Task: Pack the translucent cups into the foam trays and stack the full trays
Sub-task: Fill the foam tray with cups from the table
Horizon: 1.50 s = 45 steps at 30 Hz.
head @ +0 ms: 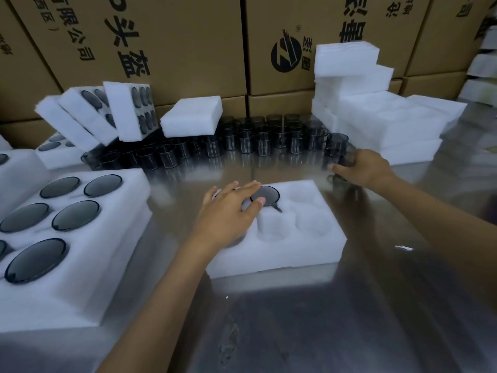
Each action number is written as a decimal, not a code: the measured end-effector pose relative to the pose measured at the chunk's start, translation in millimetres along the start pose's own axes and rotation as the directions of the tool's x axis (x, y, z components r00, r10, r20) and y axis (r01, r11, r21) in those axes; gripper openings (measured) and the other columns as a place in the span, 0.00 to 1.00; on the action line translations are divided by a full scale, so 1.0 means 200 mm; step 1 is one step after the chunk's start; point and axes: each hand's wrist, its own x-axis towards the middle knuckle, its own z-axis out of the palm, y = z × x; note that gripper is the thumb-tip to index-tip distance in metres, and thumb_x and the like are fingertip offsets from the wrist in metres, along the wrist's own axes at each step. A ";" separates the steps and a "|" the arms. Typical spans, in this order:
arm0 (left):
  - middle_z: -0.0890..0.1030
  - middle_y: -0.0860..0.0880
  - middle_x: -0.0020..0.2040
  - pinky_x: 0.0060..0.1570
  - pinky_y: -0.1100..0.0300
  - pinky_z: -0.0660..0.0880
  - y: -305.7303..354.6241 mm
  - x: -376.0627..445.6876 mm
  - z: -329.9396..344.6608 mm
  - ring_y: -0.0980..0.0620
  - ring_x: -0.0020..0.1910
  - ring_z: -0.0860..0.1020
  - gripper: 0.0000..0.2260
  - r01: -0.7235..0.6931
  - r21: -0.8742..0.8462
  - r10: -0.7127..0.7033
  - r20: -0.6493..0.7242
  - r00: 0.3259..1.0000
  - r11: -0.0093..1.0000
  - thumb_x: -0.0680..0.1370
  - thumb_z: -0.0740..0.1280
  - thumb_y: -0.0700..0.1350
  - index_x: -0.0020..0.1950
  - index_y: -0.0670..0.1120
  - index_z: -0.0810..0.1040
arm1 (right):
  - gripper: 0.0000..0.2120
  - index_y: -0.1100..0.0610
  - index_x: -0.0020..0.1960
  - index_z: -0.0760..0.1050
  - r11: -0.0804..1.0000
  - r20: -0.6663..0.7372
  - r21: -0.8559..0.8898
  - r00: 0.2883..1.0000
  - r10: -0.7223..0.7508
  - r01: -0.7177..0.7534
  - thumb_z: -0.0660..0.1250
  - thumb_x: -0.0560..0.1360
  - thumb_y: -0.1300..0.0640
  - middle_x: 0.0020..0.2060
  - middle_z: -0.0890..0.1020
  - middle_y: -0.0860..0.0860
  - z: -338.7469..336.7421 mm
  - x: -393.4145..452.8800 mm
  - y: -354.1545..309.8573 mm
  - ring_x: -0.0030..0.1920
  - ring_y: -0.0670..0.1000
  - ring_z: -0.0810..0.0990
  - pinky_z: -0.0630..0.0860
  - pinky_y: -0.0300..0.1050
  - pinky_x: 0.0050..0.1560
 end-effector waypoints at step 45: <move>0.77 0.59 0.64 0.57 0.65 0.74 0.27 0.24 -0.01 0.57 0.66 0.74 0.29 -0.014 -0.360 0.079 0.168 0.983 0.933 0.71 0.77 0.53 0.71 0.52 0.75 | 0.08 0.50 0.52 0.86 0.765 0.087 0.512 0.862 -0.499 0.391 0.73 0.76 0.60 0.51 0.86 0.43 -0.11 -0.48 -0.15 0.46 0.36 0.82 0.76 0.33 0.50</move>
